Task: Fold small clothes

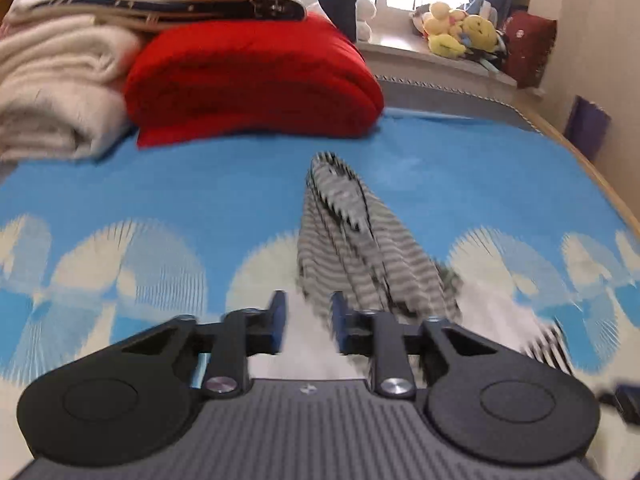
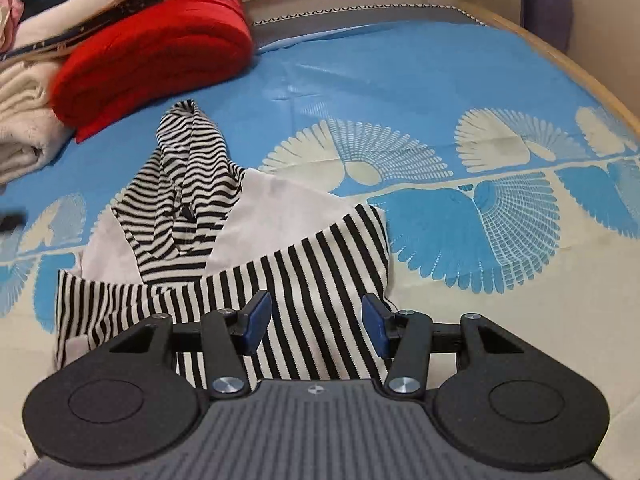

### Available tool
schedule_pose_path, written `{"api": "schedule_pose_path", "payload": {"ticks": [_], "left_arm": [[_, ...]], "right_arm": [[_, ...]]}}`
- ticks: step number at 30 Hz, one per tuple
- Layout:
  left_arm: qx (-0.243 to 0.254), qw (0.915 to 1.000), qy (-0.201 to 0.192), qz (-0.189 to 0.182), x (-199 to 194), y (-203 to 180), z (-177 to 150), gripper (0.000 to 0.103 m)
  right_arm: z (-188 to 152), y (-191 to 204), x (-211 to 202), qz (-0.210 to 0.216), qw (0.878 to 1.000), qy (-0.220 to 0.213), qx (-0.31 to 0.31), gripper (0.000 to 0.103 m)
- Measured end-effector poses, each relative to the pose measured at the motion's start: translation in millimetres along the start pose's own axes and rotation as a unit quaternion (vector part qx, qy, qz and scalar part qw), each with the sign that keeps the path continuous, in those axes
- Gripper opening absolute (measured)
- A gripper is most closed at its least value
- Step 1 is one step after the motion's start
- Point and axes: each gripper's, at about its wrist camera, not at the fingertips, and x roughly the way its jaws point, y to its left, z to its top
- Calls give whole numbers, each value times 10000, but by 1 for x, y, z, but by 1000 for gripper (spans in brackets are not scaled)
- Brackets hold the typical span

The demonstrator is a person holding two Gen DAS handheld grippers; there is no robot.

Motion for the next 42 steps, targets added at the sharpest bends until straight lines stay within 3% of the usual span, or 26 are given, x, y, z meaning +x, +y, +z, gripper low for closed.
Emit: {"api": "schedule_pose_path", "payload": {"ticks": [3,7,10,12,14,17,18,20,22,23,24,28,30,33,36,38,42], "left_arm": [[33,9999,141,-53,64,-1,37,5],[-46,9995,298,-9,152,10,70,5],[-683,9957,597,-174,216,28,88,6],[-636,9965,534,-38,241,30,91,6],[-618,9967,517,46,267,30,94,10],[-1055,9924,618,-115,303,35,99,26],[-1179,9907,654,-202,314,35,100,35],[-1148,9909,681,-180,330,29,103,38],[-1067,9916,684,-270,340,21,103,34],[-1028,9917,709,-307,344,17,104,27],[-965,9922,720,-331,345,13,105,0],[-566,9974,414,-183,314,-5,112,0],[-251,9993,119,-245,277,-13,115,0],[318,9967,-396,-629,198,-28,105,0],[1041,9832,-767,-1289,104,-49,63,0],[1584,9672,-815,-1812,46,-60,15,0],[2373,9372,-178,-2549,-32,-54,-103,1]], "right_arm": [[3,-5,5,-12,9998,37,200,52],[9,-8,10,9,9993,9,382,52],[12,-11,15,-12,9988,35,492,52],[11,-12,19,-30,9984,93,566,52],[9,-11,26,-21,9976,221,652,52],[6,-6,34,38,9974,358,631,52],[7,-5,35,46,9974,357,622,52],[8,-4,35,30,9977,328,591,52],[9,-6,37,-33,9977,327,587,52],[10,-9,38,-76,9974,342,627,52],[10,-11,39,-108,9970,358,674,52],[13,-20,36,-164,9956,346,854,52],[15,-21,31,-134,9957,268,876,52],[18,-22,21,-43,9951,183,975,52],[21,-22,12,29,9943,44,1066,52],[22,-25,7,50,9929,-18,1185,52],[21,-31,-1,92,9878,-110,1552,52]]}}
